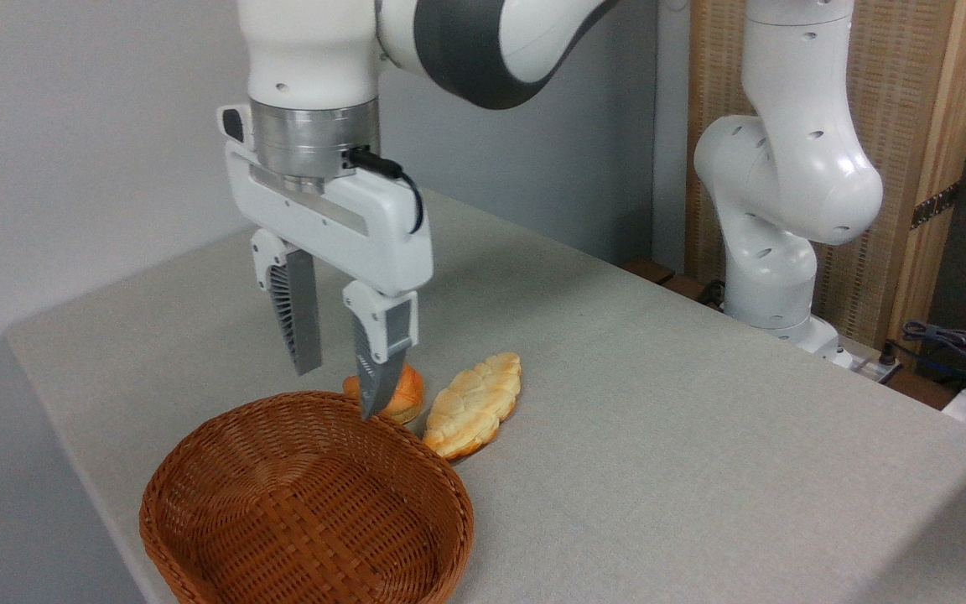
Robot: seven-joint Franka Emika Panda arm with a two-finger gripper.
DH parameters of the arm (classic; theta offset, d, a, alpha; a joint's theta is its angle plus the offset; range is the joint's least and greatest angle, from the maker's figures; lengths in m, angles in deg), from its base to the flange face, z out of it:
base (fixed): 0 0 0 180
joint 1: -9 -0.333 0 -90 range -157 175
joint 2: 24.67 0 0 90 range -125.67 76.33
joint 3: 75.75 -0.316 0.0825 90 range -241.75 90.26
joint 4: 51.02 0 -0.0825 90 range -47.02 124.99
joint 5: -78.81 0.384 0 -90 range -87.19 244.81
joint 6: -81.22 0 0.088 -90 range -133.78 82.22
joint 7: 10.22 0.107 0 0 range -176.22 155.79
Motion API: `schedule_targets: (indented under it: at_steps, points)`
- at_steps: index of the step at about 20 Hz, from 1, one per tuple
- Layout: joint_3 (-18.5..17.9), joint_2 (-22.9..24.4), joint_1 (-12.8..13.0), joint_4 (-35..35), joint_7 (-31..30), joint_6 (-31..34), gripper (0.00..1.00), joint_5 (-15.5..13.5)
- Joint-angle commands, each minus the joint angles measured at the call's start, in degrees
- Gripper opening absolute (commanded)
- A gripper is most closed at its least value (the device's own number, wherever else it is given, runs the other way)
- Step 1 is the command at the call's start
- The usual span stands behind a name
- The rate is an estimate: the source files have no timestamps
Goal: Put bread into the basket
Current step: 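Lower the open gripper toward the small round orange bread roll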
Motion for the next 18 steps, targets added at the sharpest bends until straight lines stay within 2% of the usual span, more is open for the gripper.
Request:
schedule_targets:
  at_steps: [1, 13, 18]
  points:
    - [-0.50, 1.20, 1.45, 0.23, -0.03, 1.53, 1.00, -0.06]
    - [0.82, 1.11, 1.63, 0.23, -0.03, 1.53, 1.00, -0.24]
    - [3.80, 1.20, 1.63, 1.10, -0.21, 3.73, 1.00, -0.41]
